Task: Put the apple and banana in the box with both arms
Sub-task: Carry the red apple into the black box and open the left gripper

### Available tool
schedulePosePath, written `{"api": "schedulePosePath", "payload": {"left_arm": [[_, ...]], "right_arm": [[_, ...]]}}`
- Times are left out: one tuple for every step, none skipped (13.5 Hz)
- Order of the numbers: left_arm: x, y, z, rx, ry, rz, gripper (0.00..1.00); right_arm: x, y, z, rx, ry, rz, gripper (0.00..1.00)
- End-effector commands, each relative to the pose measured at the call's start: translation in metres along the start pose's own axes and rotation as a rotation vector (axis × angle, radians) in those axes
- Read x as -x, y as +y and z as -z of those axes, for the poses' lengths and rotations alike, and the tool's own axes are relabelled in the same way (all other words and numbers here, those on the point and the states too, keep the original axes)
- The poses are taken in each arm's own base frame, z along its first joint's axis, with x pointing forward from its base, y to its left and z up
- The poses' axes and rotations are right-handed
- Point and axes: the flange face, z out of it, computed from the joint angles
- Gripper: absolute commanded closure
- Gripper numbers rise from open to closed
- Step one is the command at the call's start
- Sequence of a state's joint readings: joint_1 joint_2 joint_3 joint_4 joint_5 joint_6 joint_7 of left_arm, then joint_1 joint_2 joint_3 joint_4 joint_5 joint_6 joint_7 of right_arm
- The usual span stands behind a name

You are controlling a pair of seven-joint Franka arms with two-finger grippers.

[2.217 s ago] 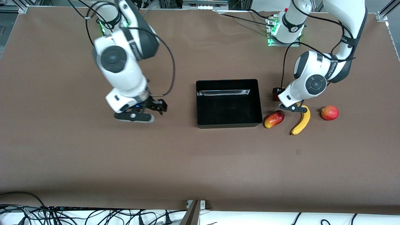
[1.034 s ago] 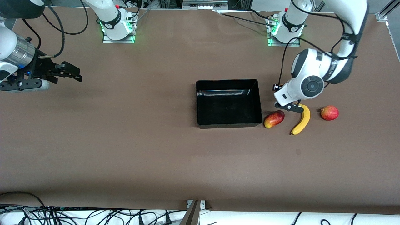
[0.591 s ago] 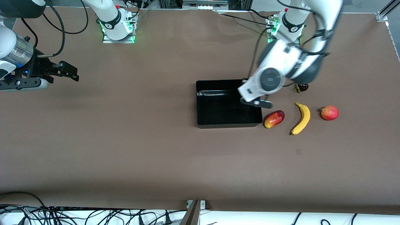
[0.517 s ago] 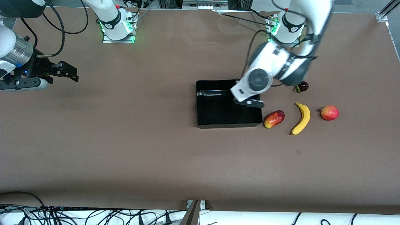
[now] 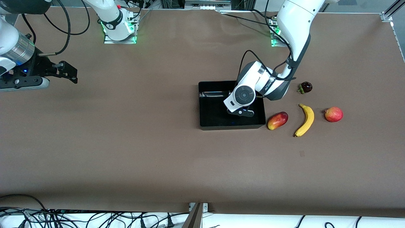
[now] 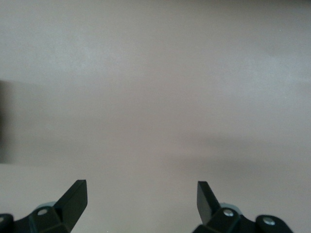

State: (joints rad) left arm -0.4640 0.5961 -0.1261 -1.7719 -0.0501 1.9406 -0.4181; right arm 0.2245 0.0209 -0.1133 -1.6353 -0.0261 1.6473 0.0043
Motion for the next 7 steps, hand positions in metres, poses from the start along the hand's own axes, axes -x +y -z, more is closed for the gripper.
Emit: {"api": "schedulePosePath", "payload": {"left_arm": [[0.002,-0.003,0.02,0.011,0.001,0.014,0.0],[0.007,-0.006,0.04,0.011,0.005,0.017,0.0],[0.011,-0.013,0.068,0.014,0.015,0.026,0.0],[0.011,-0.033,0.101,0.021,0.011,0.047,0.0],[0.008,-0.062,0.131,0.025,-0.016,0.077,0.0],[0.002,-0.1,0.16,0.021,-0.022,0.123,0.0],[-0.003,-0.139,0.173,-0.005,-0.026,0.131,0.0]], "right_arm": [[-0.003,-0.001,0.004,0.008,0.011,-0.007,0.0],[-0.003,-0.001,0.005,0.01,0.014,-0.007,0.0],[-0.004,-0.003,0.006,0.013,0.018,-0.002,0.0],[-0.007,-0.002,0.006,0.015,0.025,-0.003,0.0],[-0.009,0.0,0.009,0.016,0.037,-0.008,0.0],[-0.013,0.0,0.009,0.017,0.038,-0.008,0.0],[-0.013,0.0,0.01,0.017,0.041,-0.008,0.0]]}}
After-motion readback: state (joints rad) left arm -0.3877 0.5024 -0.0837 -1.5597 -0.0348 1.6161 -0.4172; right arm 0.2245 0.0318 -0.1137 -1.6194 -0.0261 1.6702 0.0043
